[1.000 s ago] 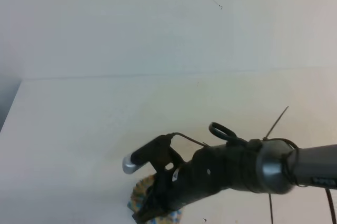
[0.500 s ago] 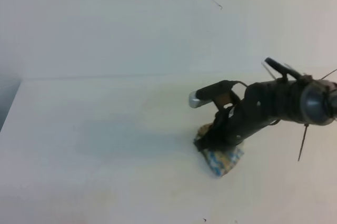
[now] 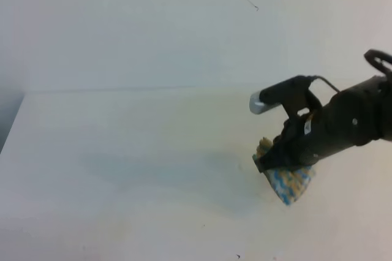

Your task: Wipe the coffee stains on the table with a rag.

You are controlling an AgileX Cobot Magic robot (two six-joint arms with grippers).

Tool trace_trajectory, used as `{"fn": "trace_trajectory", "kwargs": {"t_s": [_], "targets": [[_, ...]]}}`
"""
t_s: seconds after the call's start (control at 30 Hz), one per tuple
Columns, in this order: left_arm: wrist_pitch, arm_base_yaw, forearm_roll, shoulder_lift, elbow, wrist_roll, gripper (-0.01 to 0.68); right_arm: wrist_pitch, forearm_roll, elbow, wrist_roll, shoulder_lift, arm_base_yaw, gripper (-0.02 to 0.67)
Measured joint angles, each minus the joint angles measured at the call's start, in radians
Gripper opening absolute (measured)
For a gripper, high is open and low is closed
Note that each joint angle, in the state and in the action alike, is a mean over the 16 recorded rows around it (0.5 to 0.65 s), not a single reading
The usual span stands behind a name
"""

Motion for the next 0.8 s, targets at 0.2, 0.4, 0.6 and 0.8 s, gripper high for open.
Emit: {"fn": "trace_trajectory", "kwargs": {"t_s": [0.2, 0.4, 0.6, 0.8], "targets": [[0.0, 0.0, 0.0, 0.0, 0.0, 0.0, 0.001, -0.061, 0.056, 0.046, 0.019, 0.046, 0.0, 0.101], [0.0, 0.0, 0.0, 0.0, 0.0, 0.0, 0.001, -0.097, 0.096, 0.055, 0.019, 0.039, 0.0, 0.218], [0.0, 0.0, 0.0, 0.0, 0.0, 0.0, 0.0, -0.076, 0.063, 0.055, 0.017, -0.103, 0.0, 0.204], [0.0, 0.0, 0.0, 0.0, 0.0, 0.0, 0.001, 0.001, -0.025, 0.069, 0.02, -0.36, 0.0, 0.092]]}}
